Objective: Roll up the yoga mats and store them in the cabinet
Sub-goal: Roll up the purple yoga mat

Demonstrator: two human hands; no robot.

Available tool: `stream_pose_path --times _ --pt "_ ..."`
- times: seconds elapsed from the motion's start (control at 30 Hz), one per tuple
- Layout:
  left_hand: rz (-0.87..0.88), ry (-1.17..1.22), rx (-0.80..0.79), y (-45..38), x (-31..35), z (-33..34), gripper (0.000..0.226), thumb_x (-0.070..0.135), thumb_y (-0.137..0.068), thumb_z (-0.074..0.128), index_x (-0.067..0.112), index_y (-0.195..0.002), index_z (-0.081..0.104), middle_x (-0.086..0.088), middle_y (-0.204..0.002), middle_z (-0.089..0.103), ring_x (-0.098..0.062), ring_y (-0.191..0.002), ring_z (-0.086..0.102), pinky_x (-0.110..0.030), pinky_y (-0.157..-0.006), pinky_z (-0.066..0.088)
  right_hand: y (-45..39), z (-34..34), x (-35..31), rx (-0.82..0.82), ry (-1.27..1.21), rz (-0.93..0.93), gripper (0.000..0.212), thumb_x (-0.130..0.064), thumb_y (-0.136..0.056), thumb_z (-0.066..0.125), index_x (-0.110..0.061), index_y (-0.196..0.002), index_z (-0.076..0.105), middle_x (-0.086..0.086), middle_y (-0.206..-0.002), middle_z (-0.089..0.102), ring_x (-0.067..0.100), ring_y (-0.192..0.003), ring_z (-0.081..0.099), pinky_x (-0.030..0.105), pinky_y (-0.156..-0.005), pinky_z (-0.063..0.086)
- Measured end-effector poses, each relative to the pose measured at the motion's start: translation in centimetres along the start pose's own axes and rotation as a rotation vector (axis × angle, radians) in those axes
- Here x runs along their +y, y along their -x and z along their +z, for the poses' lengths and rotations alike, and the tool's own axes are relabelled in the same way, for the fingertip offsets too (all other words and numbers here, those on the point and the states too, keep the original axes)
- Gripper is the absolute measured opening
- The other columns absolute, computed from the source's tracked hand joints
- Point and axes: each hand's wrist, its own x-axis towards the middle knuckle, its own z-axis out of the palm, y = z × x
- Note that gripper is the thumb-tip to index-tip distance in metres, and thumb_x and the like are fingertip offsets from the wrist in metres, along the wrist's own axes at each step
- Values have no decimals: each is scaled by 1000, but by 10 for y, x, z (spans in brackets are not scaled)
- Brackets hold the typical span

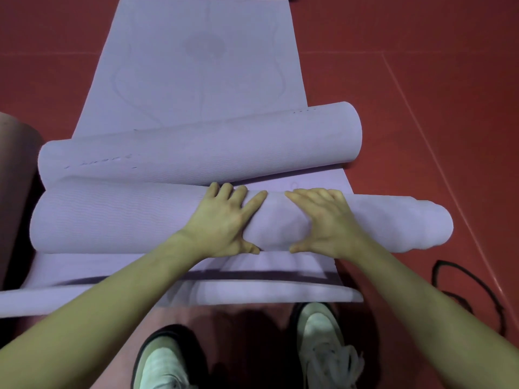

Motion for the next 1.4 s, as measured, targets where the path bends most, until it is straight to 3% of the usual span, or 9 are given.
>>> stream_pose_path --times 0.13,0.37,0.53,0.63,0.77,0.87,1.03,1.2,1.4 --pt "23 -1 4 9 9 11 102 79 -60 59 9 -131 44 -22 -104 61 -35 -78 56 -44 -72 47 11 3 -3 -121 -27 15 103 -51 -61 80 -30 -147 28 -7 -152 30 12 -136 26 28 -107 9" --pt "-19 58 -140 2 0 4 99 83 -72 31 8 -133 54 -24 -120 60 -41 -97 61 -45 -85 49 4 5 -6 -274 -51 90 83 -61 -87 46 -30 -151 3 -4 -159 -1 14 -146 -1 35 -116 -4" --pt "-415 140 -300 -5 -6 -10 103 78 -70 -7 21 -152 18 -12 -158 18 -35 -143 18 -42 -116 14 5 23 -21 -192 -4 162 96 -73 -65 -6 -31 -151 6 -4 -159 5 18 -145 2 46 -115 -3" --pt "-482 144 -375 -15 -4 -11 77 71 -88 7 28 -152 14 -8 -160 7 -32 -145 6 -43 -117 9 5 24 -22 -151 13 196 95 -72 -67 -3 -31 -150 15 -4 -157 16 21 -143 12 48 -114 1" --pt "-537 155 -394 -29 -9 -10 67 64 -93 13 32 -152 11 -5 -161 -5 -28 -144 8 -43 -113 12 12 32 -28 132 0 93 59 -56 -84 35 -25 -130 54 6 -124 55 29 -112 48 48 -101 27" --pt "-587 204 -371 -39 -22 -7 66 63 -94 16 32 -152 10 -3 -159 -15 -30 -144 7 -43 -112 13 14 40 -35 176 -15 65 44 -47 -86 42 -26 -119 61 8 -116 60 29 -111 52 47 -99 23" --pt "-617 240 -378 -56 -30 1 69 63 -95 18 28 -153 8 0 -159 -17 -33 -146 -7 -45 -117 0 -2 39 -38 48 -2 168 58 -58 -88 25 -34 -136 48 3 -144 45 27 -137 35 55 -110 3" --pt "-657 248 -330 -69 -46 10 72 63 -95 18 24 -154 7 3 -159 -17 -29 -146 -10 -46 -117 -5 -33 42 -28 89 96 180 58 -59 -88 30 -29 -129 58 8 -134 56 33 -122 53 65 -101 27" --pt "-654 180 -280 -91 -80 6 71 64 -94 17 26 -153 1 1 -159 -18 -27 -145 -15 -47 -116 -7 -73 36 -16 146 103 184 54 -55 -90 30 -28 -126 60 4 -131 59 27 -119 56 58 -105 27"
